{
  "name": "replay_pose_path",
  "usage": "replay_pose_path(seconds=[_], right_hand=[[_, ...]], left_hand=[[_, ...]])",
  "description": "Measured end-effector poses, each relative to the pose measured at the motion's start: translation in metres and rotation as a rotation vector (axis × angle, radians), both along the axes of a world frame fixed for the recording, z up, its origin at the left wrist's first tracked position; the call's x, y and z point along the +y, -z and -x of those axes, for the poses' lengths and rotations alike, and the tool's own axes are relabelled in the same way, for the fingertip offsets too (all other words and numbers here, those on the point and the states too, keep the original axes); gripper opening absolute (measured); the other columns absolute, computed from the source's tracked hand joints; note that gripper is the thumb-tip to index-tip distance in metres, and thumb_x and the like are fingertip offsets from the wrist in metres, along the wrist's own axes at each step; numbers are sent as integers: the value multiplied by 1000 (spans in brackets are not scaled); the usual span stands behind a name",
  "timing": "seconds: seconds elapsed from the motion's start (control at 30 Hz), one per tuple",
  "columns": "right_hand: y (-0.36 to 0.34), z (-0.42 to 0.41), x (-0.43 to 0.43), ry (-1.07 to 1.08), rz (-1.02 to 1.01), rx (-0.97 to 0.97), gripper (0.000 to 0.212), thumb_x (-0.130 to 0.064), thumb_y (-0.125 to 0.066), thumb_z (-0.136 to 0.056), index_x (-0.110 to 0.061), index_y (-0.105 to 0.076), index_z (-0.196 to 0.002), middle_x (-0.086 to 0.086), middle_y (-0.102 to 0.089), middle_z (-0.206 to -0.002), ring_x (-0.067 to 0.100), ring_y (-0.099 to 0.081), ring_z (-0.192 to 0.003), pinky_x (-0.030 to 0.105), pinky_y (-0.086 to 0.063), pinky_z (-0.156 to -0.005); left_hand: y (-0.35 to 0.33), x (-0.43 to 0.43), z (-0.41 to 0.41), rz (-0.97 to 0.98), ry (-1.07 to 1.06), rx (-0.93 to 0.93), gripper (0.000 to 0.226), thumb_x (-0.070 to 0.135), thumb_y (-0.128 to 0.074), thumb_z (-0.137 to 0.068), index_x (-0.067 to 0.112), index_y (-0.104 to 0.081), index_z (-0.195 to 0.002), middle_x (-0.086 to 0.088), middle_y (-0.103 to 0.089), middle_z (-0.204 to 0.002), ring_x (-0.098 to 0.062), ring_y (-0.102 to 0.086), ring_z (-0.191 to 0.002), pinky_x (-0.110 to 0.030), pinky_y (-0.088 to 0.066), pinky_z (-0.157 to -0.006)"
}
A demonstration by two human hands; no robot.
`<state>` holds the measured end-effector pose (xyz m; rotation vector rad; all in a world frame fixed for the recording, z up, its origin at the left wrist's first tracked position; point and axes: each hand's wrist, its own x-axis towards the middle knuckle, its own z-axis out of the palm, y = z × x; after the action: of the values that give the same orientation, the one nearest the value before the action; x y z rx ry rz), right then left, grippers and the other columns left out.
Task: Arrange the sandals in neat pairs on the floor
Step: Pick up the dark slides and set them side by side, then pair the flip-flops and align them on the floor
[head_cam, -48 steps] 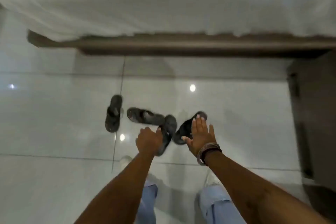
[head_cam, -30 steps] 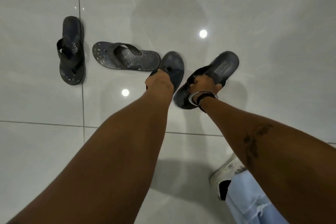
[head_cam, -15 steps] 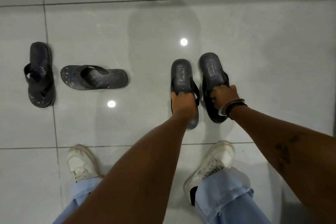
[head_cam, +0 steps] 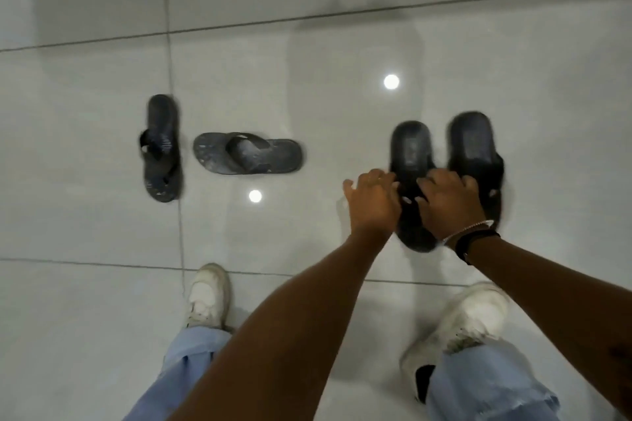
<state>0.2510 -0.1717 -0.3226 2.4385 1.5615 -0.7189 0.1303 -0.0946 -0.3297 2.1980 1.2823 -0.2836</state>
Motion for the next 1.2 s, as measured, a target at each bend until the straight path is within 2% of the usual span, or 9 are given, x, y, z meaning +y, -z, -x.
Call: replay_pose_path(seconds=[0.2, 0.37, 0.5, 0.67, 0.83, 0.93, 1.03, 1.1, 1.2], right_hand=[[-29, 126, 133, 307, 45, 413, 45, -41, -55, -89, -10, -59, -121, 13, -54, -127, 34, -50, -117, 44, -43, -96], [-21, 240, 263, 816, -20, 803, 44, -45, -60, -85, -6, -67, -104, 12, -67, -98, 33, -64, -100, 33, -46, -81], [9, 292, 339, 930, 30, 749, 47, -37, -56, -90, -6, -57, -125, 16, -58, -129, 33, -54, -118, 38, -44, -95], [26, 304, 368, 530, 346, 423, 43, -23, -58, -90, -10, -52, -130, 6, -52, -139, 26, -49, -127, 28, -40, -84], [18, 319, 371, 326, 513, 155, 49, -36, -46, -92, -13, -49, -135, 4, -49, -143, 30, -43, -133, 45, -35, -108], [30, 321, 351, 108, 642, 99, 47, -32, -66, -83, -14, -58, -125, 4, -62, -125, 23, -57, -117, 34, -43, -103], [34, 330, 328, 208, 380, 135, 45, -26, -66, -78, -25, -56, -122, 1, -58, -123, 23, -51, -121, 40, -23, -113], [38, 340, 322, 25, 305, 155, 47, -21, -56, -81, -30, -54, -127, 4, -55, -131, 27, -43, -128, 52, -11, -113], [45, 357, 318, -118, 238, 125, 40, -19, -54, -80, -27, -57, -120, 4, -59, -124, 28, -47, -121, 52, -16, -109]], left_hand=[[-21, 128, 162, -185, -329, 223, 32, 19, -44, -99, 18, -60, -126, -5, -61, -130, -23, -54, -120, -45, -23, -110], [-18, 250, 280, -325, -97, 376, 31, 16, -53, -93, 15, -62, -122, -4, -62, -125, -25, -54, -119, -50, -32, -106], [2, 309, 334, -260, 19, 443, 16, 28, -57, -93, 17, -67, -100, -5, -69, -101, -25, -60, -102, -44, -31, -99], [23, 330, 344, -113, 132, 564, 23, 20, -52, -93, 17, -65, -112, -5, -69, -106, -28, -59, -109, -43, -28, -109], [35, 353, 342, -46, 140, 495, 19, 20, -54, -93, 16, -64, -109, -6, -69, -110, -29, -57, -111, -40, -28, -109], [42, 360, 341, 28, 115, 470, 22, 20, -53, -92, 15, -64, -111, -7, -67, -114, -30, -54, -115, -41, -30, -110], [45, 356, 342, 28, 85, 355, 22, 17, -51, -92, 10, -67, -106, -9, -68, -108, -30, -58, -108, -41, -36, -102], [43, 351, 344, 38, 102, 360, 26, 22, -50, -94, 8, -66, -109, -9, -66, -110, -28, -57, -108, -39, -37, -100], [43, 339, 345, 23, 66, 303, 21, 19, -52, -93, 13, -68, -106, -6, -68, -106, -28, -58, -106, -40, -38, -98]])
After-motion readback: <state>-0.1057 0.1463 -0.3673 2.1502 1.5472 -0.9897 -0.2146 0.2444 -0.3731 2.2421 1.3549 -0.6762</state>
